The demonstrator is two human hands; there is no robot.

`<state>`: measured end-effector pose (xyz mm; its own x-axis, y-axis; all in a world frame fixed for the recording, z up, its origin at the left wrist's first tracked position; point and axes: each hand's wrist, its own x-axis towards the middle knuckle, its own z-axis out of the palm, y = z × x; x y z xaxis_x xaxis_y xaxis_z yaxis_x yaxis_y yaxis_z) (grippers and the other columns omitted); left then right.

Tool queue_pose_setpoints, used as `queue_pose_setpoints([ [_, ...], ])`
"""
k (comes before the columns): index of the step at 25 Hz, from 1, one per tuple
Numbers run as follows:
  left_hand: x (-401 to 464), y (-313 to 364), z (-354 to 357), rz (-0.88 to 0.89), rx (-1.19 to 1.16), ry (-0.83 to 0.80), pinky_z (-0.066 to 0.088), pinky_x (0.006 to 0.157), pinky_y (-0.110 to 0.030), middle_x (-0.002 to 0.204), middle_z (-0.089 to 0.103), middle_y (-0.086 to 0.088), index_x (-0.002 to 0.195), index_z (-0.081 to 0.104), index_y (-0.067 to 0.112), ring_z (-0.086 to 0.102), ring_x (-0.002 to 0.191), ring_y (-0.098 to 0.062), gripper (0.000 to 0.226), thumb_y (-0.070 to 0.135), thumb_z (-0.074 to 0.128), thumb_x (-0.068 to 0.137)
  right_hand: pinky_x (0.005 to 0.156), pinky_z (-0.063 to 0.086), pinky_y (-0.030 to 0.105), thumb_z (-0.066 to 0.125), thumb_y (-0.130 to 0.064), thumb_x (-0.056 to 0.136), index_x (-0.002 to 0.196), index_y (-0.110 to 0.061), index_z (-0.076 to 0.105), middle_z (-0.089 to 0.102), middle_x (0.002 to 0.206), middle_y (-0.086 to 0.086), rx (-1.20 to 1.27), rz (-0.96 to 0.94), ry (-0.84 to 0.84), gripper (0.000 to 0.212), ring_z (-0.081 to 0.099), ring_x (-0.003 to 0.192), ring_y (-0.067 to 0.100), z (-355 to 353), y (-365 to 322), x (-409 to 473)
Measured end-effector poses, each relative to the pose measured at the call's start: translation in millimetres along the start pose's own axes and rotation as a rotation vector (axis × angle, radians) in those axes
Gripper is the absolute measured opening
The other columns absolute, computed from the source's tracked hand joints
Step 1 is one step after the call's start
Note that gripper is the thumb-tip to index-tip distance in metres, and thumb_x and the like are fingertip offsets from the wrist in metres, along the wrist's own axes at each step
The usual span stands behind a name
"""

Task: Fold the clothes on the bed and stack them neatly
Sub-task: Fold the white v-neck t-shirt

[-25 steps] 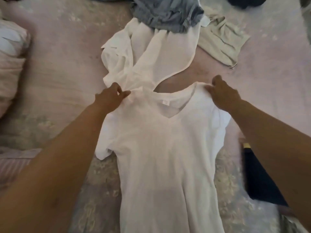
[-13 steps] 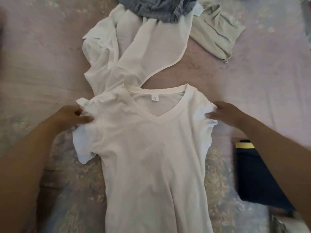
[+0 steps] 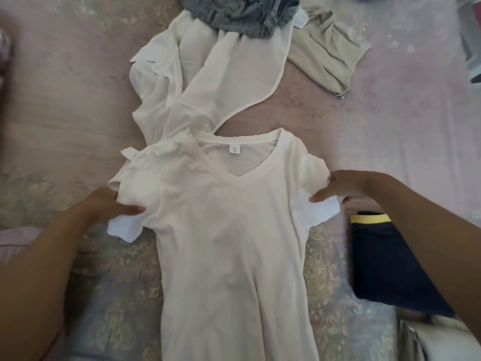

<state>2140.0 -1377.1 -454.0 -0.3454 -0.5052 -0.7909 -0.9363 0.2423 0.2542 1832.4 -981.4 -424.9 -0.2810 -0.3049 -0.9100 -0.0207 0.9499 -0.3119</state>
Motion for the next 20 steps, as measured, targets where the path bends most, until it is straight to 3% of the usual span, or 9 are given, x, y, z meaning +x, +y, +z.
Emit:
queue_pose_setpoints([
  [2, -9.0, -3.4, -7.9, -0.006, -0.035, 0.018, 0.043, 0.094, -0.055, 0.124, 0.062, -0.029, 0.126, 0.061, -0.006, 0.057, 0.109, -0.044, 0.072, 0.035, 0.087, 0.073, 0.096, 0.051, 0.039, 0.085, -0.029, 0.081, 0.128, -0.018, 0.059, 0.067, 0.122, 0.003, 0.161, -0.128, 0.197, 0.055, 0.063, 0.109, 0.024, 4.1, 8.2, -2.8],
  [4, -15.0, -6.1, -8.3, -0.061, -0.27, 0.132, 0.044, 0.096, -0.052, 0.133, 0.06, -0.025, 0.137, 0.056, 0.001, 0.057, 0.115, -0.043, 0.069, 0.03, 0.084, 0.081, 0.092, 0.053, 0.04, 0.083, -0.032, 0.083, 0.124, -0.019, 0.062, 0.068, 0.118, 0.002, 0.39, -0.199, 0.38, 0.049, 0.065, 0.107, 0.023, 4.7, 21.9, -5.4],
  [8, -24.7, -0.8, 11.8, -0.101, -0.894, 0.024, 0.057, 0.086, -0.041, 0.126, 0.068, -0.013, 0.134, 0.06, 0.01, 0.066, 0.106, -0.027, 0.04, 0.027, 0.063, 0.098, 0.091, 0.056, 0.049, 0.077, -0.024, 0.089, 0.124, -0.011, 0.056, 0.066, 0.12, 0.009, 0.69, -0.03, 0.314, 0.043, 0.065, 0.109, 0.03, 7.6, 53.2, -5.2],
  [9, -27.5, 4.4, 16.1, -0.116, -1.037, -0.008, 0.056, 0.09, -0.041, 0.123, 0.068, -0.01, 0.131, 0.061, 0.01, 0.066, 0.105, -0.025, 0.036, 0.028, 0.058, 0.101, 0.092, 0.056, 0.051, 0.076, -0.019, 0.09, 0.125, -0.007, 0.055, 0.065, 0.12, 0.012, 0.726, 0.017, 0.359, 0.043, 0.065, 0.109, 0.032, 8.3, 58.3, -3.2],
  [11, -31.9, 18.2, 23.4, -0.138, -1.217, 0.005, 0.059, 0.078, -0.036, 0.111, 0.062, -0.006, 0.118, 0.062, 0.014, 0.064, 0.091, -0.022, 0.022, 0.025, 0.05, 0.104, 0.095, 0.055, 0.052, 0.074, -0.011, 0.091, 0.128, 0.002, 0.052, 0.063, 0.119, 0.019, 0.829, 0.072, 0.512, 0.045, 0.064, 0.109, 0.035, 9.1, 61.6, -0.7],
  [13, -41.1, 32.5, 33.6, -0.055, -1.158, -0.019, 0.061, 0.072, -0.036, 0.115, 0.051, -0.007, 0.123, 0.059, 0.012, 0.061, 0.089, -0.023, 0.024, 0.009, 0.042, 0.105, 0.094, 0.056, 0.049, 0.072, -0.007, 0.092, 0.131, 0.005, 0.053, 0.062, 0.117, 0.021, 0.902, 0.073, 0.622, 0.045, 0.064, 0.109, 0.035, 7.5, 62.6, 1.8],
  [15, -47.7, 40.3, 48.1, 0.105, -0.837, -0.016, 0.062, 0.074, -0.044, 0.128, 0.05, -0.01, 0.133, 0.056, 0.009, 0.063, 0.102, -0.028, 0.038, -0.007, 0.045, 0.1, 0.086, 0.059, 0.042, 0.072, -0.006, 0.091, 0.13, 0.005, 0.057, 0.063, 0.116, 0.02, 0.832, 0.072, 0.706, 0.043, 0.064, 0.109, 0.034, 7.8, 64.5, 4.4],
  [17, -52.4, 40.1, 58.2, 0.211, -0.539, 0.122, 0.057, 0.065, -0.039, 0.125, 0.057, -0.013, 0.132, 0.055, 0.008, 0.062, 0.095, -0.027, 0.043, -0.009, 0.059, 0.093, 0.09, 0.056, 0.045, 0.071, -0.009, 0.089, 0.129, 0.003, 0.06, 0.065, 0.12, 0.022, 0.531, 0.118, 0.835, 0.043, 0.062, 0.111, 0.038, 8.2, 69.6, 8.1],
  [20, -50.6, 33.2, 63.9, 0.247, -0.433, 0.351, 0.047, 0.077, -0.042, 0.11, 0.058, -0.013, 0.124, 0.053, 0.001, 0.055, 0.091, -0.028, 0.045, -0.002, 0.076, 0.085, 0.101, 0.047, 0.051, 0.065, -0.011, 0.089, 0.128, 0.001, 0.06, 0.062, 0.125, 0.028, 0.214, 0.178, 0.878, 0.041, 0.056, 0.12, 0.046, 13.5, 73.5, 14.2],
])
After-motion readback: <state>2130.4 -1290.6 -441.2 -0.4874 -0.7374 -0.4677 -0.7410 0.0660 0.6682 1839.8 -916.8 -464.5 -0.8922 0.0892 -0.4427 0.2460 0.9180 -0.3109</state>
